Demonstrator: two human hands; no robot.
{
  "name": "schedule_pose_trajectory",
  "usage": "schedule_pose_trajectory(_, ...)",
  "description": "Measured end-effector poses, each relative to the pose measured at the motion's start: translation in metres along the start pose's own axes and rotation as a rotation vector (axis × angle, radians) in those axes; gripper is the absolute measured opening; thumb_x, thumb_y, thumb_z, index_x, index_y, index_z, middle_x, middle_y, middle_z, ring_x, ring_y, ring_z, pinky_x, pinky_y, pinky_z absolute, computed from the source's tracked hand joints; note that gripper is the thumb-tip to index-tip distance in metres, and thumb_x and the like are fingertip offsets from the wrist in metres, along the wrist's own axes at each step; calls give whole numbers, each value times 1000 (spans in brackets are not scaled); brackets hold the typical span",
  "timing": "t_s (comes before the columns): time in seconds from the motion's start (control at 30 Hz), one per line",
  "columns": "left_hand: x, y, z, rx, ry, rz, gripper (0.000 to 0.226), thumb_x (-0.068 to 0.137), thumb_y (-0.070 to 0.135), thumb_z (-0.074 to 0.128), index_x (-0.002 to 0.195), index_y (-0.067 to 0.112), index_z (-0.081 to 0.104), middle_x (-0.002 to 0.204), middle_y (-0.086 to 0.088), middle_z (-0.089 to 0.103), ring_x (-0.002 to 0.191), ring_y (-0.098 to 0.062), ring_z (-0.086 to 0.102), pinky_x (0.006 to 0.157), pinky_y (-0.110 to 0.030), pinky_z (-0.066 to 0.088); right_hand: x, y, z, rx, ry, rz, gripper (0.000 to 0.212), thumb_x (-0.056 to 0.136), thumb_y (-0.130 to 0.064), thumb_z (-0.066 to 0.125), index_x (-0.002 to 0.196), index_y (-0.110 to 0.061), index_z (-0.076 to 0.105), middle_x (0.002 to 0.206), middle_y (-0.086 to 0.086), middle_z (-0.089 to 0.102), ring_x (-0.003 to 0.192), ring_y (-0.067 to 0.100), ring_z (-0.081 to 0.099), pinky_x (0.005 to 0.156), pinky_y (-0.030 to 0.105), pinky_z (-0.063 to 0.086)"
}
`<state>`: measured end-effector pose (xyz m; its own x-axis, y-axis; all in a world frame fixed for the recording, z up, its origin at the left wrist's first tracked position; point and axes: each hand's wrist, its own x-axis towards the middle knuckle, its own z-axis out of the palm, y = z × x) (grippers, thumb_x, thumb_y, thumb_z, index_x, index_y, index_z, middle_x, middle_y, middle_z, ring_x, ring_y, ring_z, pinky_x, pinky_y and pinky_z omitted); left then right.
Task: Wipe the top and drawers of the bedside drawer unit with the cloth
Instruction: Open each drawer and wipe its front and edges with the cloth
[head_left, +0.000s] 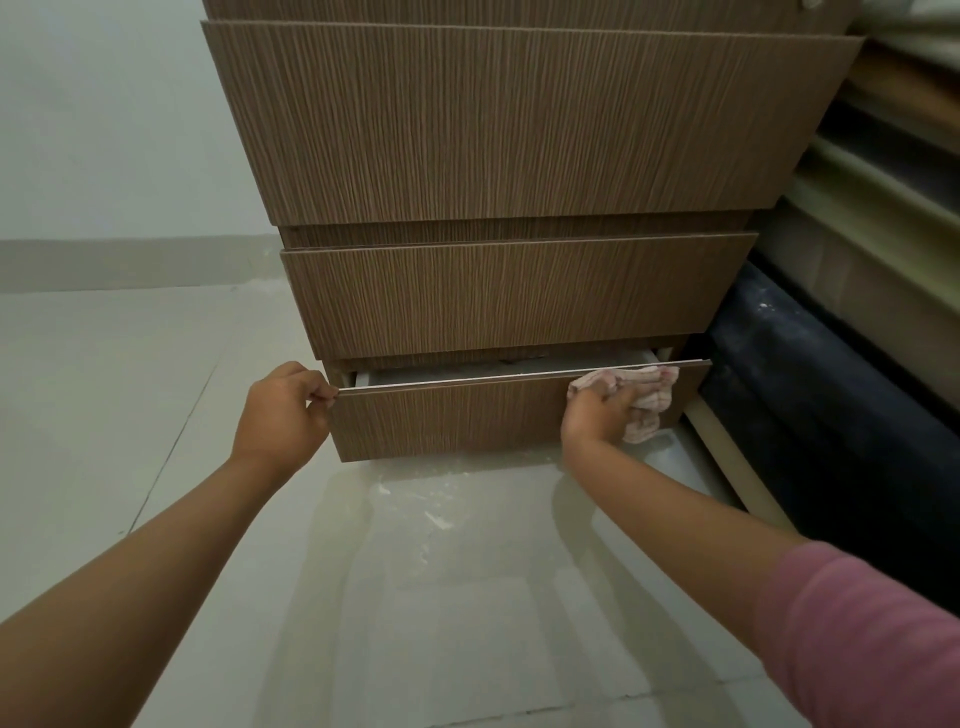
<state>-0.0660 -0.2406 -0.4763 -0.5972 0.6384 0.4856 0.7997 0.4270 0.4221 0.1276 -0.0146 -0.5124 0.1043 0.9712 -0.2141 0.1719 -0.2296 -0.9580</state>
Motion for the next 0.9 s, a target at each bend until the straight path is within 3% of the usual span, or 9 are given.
schedule_pose_trajectory(0.1, 0, 0, -1, 7, -5, -14, 14, 71, -10, 62, 73, 2, 69, 75, -12, 63, 67, -24, 55, 63, -27, 38, -2, 4, 8, 70, -9, 128, 67, 92, -50, 21, 146, -31, -16, 156, 17, 17, 134, 36, 36, 107, 52, 33)
schedule_pose_trajectory(0.23, 1, 0, -2, 18, -11, -21, 15, 72, -10, 61, 74, 3, 69, 75, -12, 62, 68, -25, 55, 62, -26, 37, -14, -5, 9, 114, -52, 280, 58, 101, -37, 23, 150, -26, -8, 156, 16, 15, 136, 36, 32, 106, 46, 31)
schedule_pose_trajectory(0.33, 1, 1, -2, 13, -14, -18, 15, 73, -10, 61, 75, 2, 70, 75, -13, 62, 67, -24, 55, 63, -26, 37, -32, -9, 19, 140, -110, 276, 58, 100, -34, 28, 150, -25, 1, 151, 14, 28, 130, 36, 41, 101, 46, 38)
schedule_pose_trajectory(0.43, 1, 2, -3, 13, -20, -18, 15, 73, -9, 61, 76, 2, 70, 76, -14, 63, 68, -24, 55, 63, -27, 38, -48, -14, 31, 119, -91, 190, 66, 95, -43, 30, 148, -31, -7, 156, 16, 15, 133, 32, 40, 109, 49, 33)
schedule_pose_trajectory(0.5, 1, 2, -3, 16, -20, -14, 15, 73, -9, 61, 76, 1, 70, 76, -15, 63, 68, -27, 56, 63, -28, 40, -54, -18, 35, 50, -92, 93, 68, 98, -37, 30, 147, -28, -16, 157, 17, -11, 144, 33, 15, 115, 45, 16)
schedule_pose_trajectory(0.57, 1, 3, -3, 15, -19, -11, 14, 73, -9, 61, 76, 1, 70, 76, -15, 63, 68, -28, 57, 63, -28, 41, -59, -17, 39, 29, -92, 19, 68, 100, -30, 30, 147, -25, -17, 154, 19, -22, 145, 37, 3, 114, 43, 13)
schedule_pose_trajectory(0.67, 0, 3, -3, 0, -16, -16, 14, 74, -8, 61, 77, 2, 70, 76, -15, 63, 69, -27, 57, 63, -28, 42, -60, -8, 48, 29, -45, -11, 66, 100, -28, 29, 147, -19, -16, 154, 23, -18, 144, 39, 4, 114, 41, 15)
schedule_pose_trajectory(0.8, 0, 2, -2, -20, -10, -28, 14, 74, -7, 60, 76, 3, 70, 76, -14, 62, 68, -25, 56, 62, -27, 40, -66, 0, 54, 66, -42, 91, 63, 101, -33, 23, 148, -16, -15, 155, 22, -13, 144, 39, 8, 114, 46, 14)
schedule_pose_trajectory(0.9, -1, 0, -1, -29, -4, -27, 14, 74, -8, 61, 76, 2, 70, 77, -14, 62, 68, -24, 55, 62, -27, 40, -73, 13, 62, 86, -64, 194, 62, 100, -38, 21, 149, -19, -11, 157, 22, 4, 139, 39, 24, 113, 48, 24)
